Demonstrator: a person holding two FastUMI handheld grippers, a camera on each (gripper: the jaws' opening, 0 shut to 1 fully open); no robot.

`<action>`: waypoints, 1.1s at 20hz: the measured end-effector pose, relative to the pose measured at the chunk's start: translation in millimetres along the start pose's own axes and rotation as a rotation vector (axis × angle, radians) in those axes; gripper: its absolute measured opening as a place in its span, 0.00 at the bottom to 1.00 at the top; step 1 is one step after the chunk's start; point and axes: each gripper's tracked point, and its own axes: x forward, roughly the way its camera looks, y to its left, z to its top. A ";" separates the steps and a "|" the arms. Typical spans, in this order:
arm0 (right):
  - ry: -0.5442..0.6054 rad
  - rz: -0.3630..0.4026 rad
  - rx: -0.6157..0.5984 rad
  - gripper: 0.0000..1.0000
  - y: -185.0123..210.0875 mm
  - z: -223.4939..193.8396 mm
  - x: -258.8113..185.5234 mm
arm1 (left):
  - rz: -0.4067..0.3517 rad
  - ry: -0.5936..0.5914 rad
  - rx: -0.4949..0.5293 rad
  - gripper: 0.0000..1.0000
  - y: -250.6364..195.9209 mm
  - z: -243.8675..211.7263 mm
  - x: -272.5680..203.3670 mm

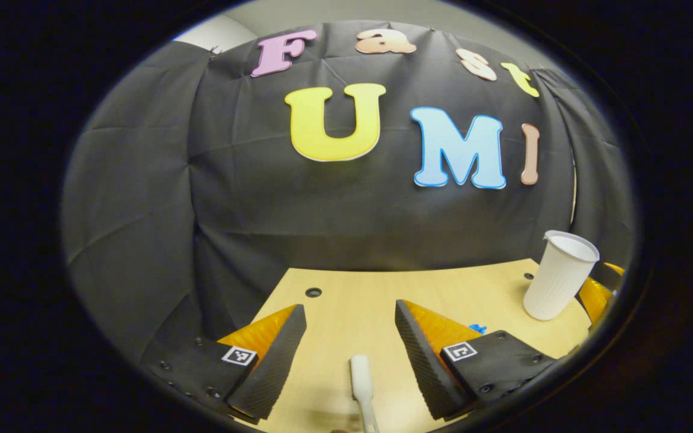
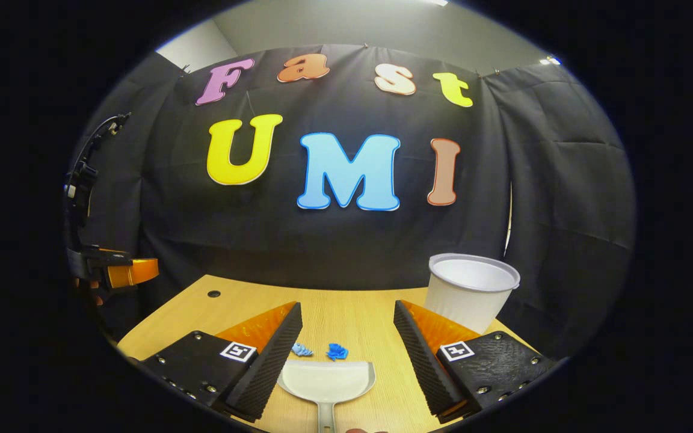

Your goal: Pick up the small broom and dustpan from the desktop, sweep the trash into the dustpan with the broom, and then empty the trash into the garbage bin.

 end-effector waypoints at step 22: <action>0.428 0.050 0.011 0.96 -3.1 -141.2 14.7 | 0.015 0.685 -0.088 0.97 37.2 -215.4 79.9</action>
